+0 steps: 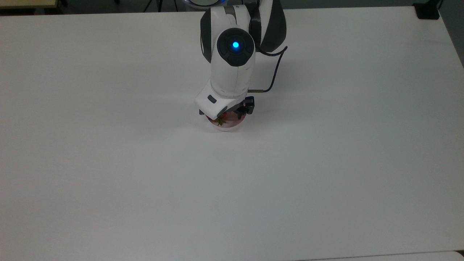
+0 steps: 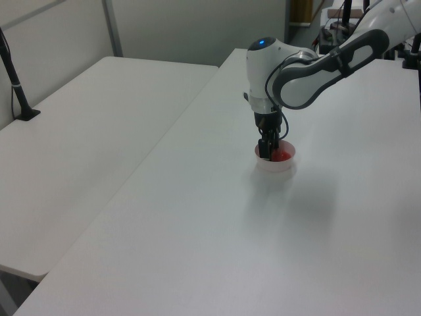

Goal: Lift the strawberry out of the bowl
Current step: 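Close the gripper fingers around the red strawberry inside the bowl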

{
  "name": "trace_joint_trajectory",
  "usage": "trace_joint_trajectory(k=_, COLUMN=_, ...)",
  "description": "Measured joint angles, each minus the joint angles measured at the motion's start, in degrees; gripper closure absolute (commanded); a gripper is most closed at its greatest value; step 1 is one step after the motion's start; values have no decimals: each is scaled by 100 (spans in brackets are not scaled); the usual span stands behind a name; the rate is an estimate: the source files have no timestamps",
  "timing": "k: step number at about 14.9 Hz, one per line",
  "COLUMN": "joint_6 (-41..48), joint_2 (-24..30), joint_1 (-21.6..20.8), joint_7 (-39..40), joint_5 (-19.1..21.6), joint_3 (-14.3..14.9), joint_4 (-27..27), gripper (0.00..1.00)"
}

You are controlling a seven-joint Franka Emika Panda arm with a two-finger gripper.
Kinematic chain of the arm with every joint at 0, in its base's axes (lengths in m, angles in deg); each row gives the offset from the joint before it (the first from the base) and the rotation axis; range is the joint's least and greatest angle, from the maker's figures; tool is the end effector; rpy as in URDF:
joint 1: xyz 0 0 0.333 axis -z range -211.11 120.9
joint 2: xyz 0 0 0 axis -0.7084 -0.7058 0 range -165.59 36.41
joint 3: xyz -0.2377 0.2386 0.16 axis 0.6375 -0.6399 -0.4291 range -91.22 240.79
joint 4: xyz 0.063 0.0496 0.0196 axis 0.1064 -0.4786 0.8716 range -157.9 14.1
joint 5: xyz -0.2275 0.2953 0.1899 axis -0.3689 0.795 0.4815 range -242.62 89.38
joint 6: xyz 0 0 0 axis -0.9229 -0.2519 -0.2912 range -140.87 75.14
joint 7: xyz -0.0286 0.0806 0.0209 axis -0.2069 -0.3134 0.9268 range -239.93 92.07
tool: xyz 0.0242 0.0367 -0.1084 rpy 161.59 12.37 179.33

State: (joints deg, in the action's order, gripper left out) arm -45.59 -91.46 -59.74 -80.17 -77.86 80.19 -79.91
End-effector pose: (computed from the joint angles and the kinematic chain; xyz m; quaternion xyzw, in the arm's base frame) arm 0.6929 0.1187 0.3384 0.9979 0.0360 -0.0395 0.0363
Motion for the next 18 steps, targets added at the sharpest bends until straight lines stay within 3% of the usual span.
trace_joint_trajectory(k=6, joint_6=-145, joint_2=-91, joint_1=-13, joint_7=3, joint_5=-31, joint_3=-1, joint_4=6, gripper=48)
trace_joint_trajectory(k=18, joint_6=-119, joint_2=198, joint_1=-39, joint_7=-1, joint_5=-31, joint_3=9, joint_4=135, gripper=49)
